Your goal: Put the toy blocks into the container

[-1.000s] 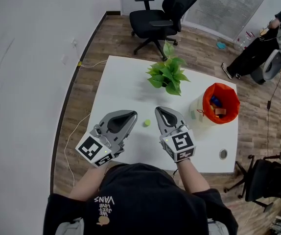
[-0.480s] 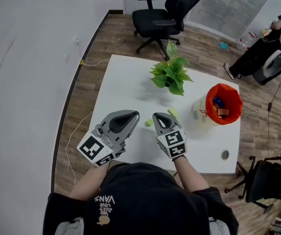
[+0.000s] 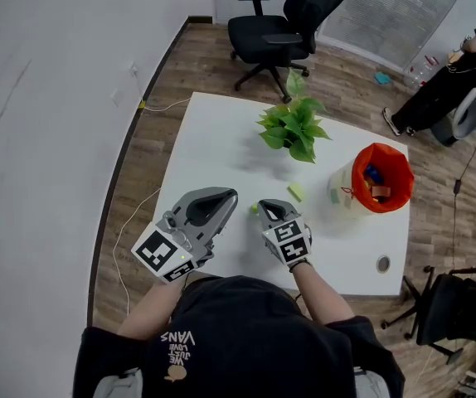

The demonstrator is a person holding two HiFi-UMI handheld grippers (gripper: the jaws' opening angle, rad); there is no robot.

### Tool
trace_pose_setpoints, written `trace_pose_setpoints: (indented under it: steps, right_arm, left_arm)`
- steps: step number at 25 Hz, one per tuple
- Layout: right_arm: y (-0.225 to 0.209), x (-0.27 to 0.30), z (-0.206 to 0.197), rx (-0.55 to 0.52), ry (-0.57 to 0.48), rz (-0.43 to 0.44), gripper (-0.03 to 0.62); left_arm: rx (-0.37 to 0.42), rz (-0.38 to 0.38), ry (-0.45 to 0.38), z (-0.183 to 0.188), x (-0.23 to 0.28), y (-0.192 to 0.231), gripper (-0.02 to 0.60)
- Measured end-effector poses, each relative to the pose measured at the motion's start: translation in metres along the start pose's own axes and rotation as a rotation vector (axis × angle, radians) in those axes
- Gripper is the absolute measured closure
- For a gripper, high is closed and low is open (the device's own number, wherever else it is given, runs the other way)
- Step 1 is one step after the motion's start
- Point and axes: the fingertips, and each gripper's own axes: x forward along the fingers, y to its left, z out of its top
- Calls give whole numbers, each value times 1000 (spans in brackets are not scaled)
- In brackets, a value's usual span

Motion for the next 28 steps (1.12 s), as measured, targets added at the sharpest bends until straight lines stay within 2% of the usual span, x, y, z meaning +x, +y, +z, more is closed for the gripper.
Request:
trace_pose_setpoints:
  steps: [9,14,15,16,17,24,28]
  right_arm:
    - [5,14,-22,-4,84,27,576]
    - [9,19,-27,-13,91,40,569]
    - [10,20,-27,-9,90,41,531]
    - [10,21,-28,-5,93,40,451]
    - [10,22,-29,-2,98,38,421]
    - [9,31,-35,-23,140,44,414]
    - [9,35,-41,-70,193,53,414]
  left_arm:
    - [-4,13,0,-1,-3,1,571]
    - [-8,20,0,-1,-3,2,571]
    - [-8,21,1,-1,-3,2,571]
    - [-9,21,1,-1,-3,2,571]
    - [-9,21,1,-1,-3,2,571]
    - [-15,22,2,-4,-4,2,571]
    - [-14,29,3,-4,-6,3,571]
